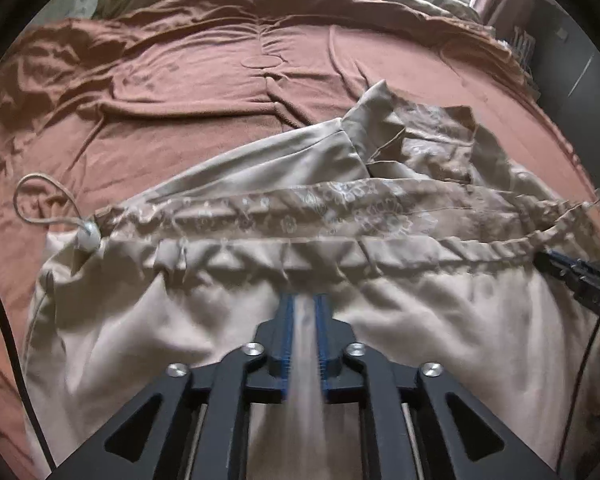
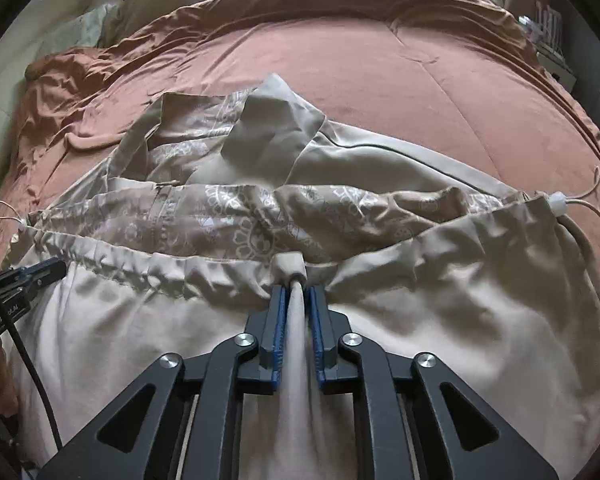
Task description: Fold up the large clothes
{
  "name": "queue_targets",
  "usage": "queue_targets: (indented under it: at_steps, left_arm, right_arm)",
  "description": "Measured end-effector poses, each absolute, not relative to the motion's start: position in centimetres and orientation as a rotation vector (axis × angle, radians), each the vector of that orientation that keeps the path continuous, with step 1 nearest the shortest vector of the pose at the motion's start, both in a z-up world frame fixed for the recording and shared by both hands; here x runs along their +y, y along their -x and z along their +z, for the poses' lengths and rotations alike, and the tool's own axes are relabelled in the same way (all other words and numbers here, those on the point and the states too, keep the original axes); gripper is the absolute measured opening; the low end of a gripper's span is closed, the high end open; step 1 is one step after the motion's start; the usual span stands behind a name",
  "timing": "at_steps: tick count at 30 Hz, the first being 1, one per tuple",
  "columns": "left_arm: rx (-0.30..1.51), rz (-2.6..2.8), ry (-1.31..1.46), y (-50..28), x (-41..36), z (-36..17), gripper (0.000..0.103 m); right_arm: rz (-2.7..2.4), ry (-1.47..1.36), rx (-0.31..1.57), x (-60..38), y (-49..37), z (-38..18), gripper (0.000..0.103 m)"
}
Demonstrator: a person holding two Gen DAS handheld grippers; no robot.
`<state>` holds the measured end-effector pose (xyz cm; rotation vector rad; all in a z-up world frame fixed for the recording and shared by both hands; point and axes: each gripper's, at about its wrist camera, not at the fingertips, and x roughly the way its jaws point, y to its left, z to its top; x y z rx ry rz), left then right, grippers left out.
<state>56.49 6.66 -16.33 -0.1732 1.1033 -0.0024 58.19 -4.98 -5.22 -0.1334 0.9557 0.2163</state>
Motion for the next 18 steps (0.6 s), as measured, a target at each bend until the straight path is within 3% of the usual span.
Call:
queue_targets:
  at_steps: [1,2,4,18]
  left_arm:
    - [1.094,-0.012,0.193,-55.9,6.8,-15.8,0.031]
    - [1.079,-0.015,0.204,-55.2,6.9,-15.2,0.045]
    - [1.042,-0.014,0.215,-53.7,6.9,-14.0,0.060]
    - [0.968,0.040,0.337,-41.5,9.7,-9.3,0.063]
  right_arm:
    - [0.220,0.122,0.958,-5.1,-57.9,-5.0,0.021]
    - [0.222,0.117,0.956,-5.2,-57.6,-4.6,0.041]
    - [0.230,0.096,0.937,-5.7,-56.5,-3.5,0.061]
    - [0.295,0.036,0.872,-7.1,-47.5,1.7,0.061]
